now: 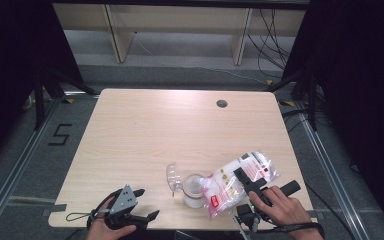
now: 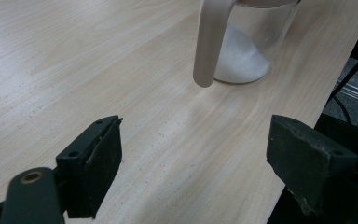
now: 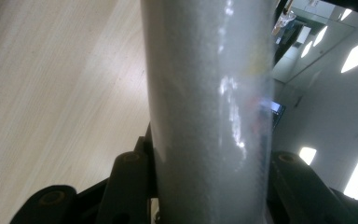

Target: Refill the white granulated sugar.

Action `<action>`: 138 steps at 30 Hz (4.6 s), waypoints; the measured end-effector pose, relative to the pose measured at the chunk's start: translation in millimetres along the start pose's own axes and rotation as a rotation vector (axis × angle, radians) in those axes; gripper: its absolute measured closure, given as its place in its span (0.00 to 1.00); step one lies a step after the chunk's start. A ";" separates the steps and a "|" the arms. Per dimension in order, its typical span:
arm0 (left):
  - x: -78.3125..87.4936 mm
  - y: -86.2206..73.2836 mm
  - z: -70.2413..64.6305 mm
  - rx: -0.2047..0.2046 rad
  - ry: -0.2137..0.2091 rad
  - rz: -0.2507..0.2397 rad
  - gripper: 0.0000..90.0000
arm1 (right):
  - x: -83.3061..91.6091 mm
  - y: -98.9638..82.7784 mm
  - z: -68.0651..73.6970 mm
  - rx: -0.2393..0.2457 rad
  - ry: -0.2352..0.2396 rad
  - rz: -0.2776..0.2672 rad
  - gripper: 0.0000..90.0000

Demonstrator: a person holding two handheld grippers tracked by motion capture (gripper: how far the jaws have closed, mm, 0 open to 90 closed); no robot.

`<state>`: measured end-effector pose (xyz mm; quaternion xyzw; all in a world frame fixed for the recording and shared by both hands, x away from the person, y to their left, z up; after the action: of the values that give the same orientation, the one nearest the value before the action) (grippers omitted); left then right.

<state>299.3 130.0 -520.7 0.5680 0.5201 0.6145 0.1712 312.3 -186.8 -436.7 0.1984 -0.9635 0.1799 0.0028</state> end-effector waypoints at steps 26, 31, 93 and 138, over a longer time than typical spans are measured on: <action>-1.0 0.6 -0.5 0.009 -0.002 -0.013 0.20 | -1.2 -0.7 -0.7 -0.001 0.002 -0.018 0.72; 1.2 -0.1 1.0 -0.013 0.012 0.015 0.20 | -0.6 -1.3 1.6 -0.013 0.021 -0.009 0.73; 1.3 0.4 0.4 0.005 0.007 -0.002 0.20 | 4.0 3.6 -4.8 0.042 0.011 0.000 0.75; 1.2 0.8 0.0 0.010 0.010 -0.012 0.20 | 1.8 -3.2 1.3 -0.036 0.031 -0.022 0.77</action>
<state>299.3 130.6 -519.4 0.5626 0.5275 0.6137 0.1692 312.0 -190.6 -436.7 0.2061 -0.9641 0.1656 0.0233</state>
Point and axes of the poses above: each handheld gripper's, and its own axes: x roughly backward along the jaws, y roughly out of its top, z roughly to its left, the point moved 5 cm from there along -x, roughly forward along the jaws, and after that the axes turned 15 degrees about -y, right-handed, at the moved point
